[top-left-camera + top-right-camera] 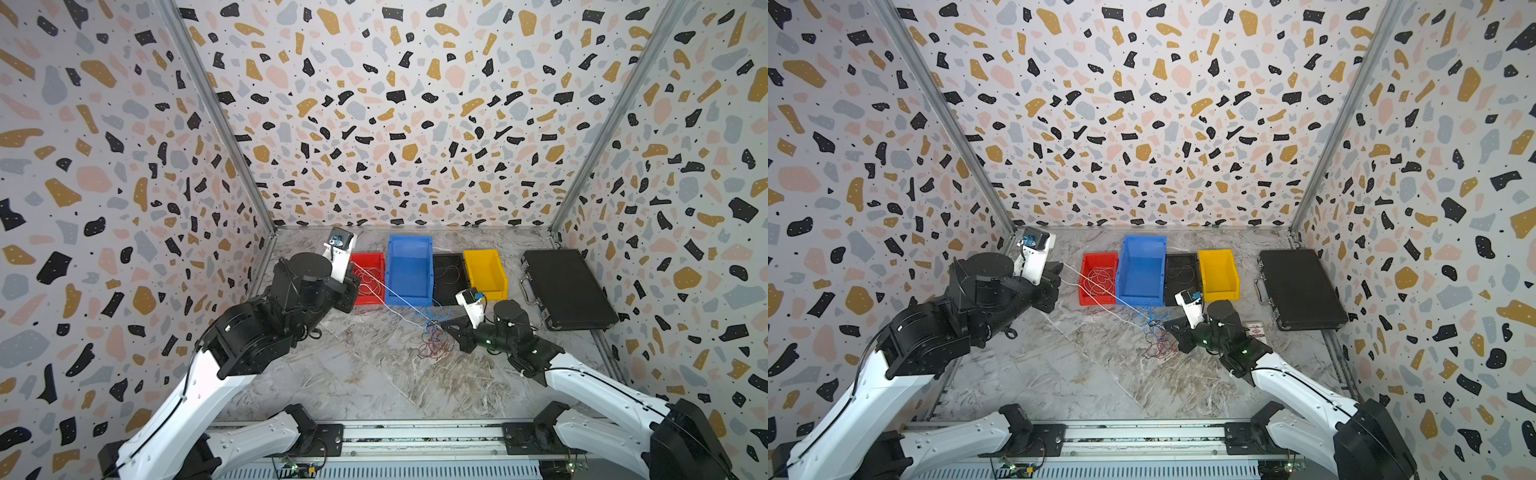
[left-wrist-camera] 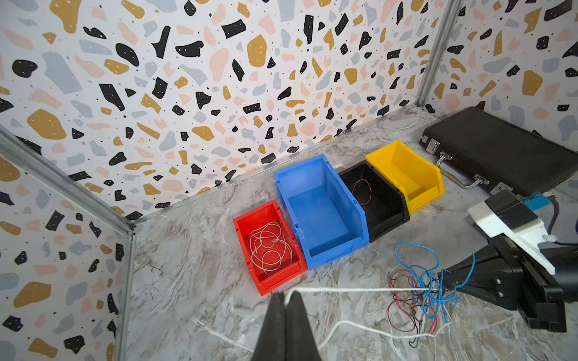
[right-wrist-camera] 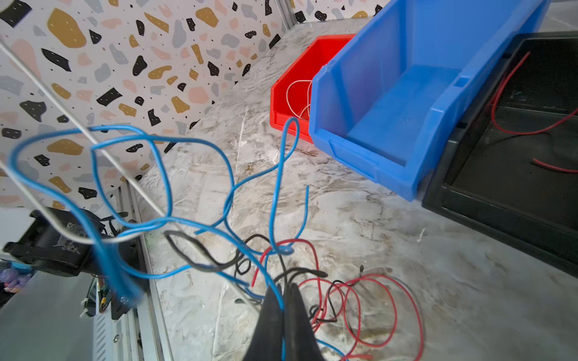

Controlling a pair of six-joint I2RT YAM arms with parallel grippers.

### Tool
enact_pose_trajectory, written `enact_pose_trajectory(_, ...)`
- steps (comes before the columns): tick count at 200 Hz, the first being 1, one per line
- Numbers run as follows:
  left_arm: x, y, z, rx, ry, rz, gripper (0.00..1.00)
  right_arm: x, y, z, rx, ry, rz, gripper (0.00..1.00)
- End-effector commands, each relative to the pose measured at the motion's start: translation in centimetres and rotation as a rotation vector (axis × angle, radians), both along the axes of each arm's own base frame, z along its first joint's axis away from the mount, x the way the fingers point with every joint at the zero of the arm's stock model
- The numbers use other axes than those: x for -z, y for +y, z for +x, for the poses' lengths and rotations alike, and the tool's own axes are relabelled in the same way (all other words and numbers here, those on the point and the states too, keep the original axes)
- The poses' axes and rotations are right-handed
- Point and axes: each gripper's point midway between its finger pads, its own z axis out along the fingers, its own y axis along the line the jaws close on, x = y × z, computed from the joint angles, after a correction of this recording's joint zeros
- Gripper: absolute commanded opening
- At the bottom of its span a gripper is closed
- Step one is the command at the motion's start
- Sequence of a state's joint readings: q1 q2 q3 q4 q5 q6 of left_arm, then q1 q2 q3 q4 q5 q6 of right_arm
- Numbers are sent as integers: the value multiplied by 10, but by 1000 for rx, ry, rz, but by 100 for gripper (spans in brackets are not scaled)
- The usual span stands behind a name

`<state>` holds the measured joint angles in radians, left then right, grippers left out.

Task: Untangle and sort cables by color
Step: Untie the cable.

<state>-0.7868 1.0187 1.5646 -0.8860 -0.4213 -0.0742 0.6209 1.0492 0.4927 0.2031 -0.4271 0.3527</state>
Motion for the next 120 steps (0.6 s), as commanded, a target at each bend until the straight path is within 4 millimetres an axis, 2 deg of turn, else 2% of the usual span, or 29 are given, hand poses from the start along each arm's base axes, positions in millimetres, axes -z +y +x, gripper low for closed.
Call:
enact_pose_trajectory(1,-104,66,-11,-232,-299,-159,0,78,-35,-21,71,235,-195,0)
enact_pose_trajectory(13,-105,66,-15,-214,-302,-177,0,69,-33,-21,66,208,-169,0)
enact_pose_trajectory(21,-99,63,-16,-198,-289,-182,0,59,-30,-22,52,180,-133,0)
enact_pose_trajectory(31,-86,57,-17,-166,-262,-202,1,46,-26,-24,30,144,-91,9)
enact_pose_trajectory(42,-65,44,-18,-113,-219,-238,2,32,-24,-25,13,107,-55,16)
enact_pose_trajectory(50,-45,29,-19,-50,-179,-275,3,25,-23,-28,-5,89,-38,26)
enact_pose_trajectory(75,13,-16,-23,122,-44,-368,4,8,-20,-40,-59,52,7,39)
enact_pose_trajectory(96,40,-30,-24,169,18,-380,5,4,-24,-41,-56,25,-14,40)
enact_pose_trajectory(120,43,-24,-14,113,3,-334,6,11,-27,-37,-35,41,-56,36)
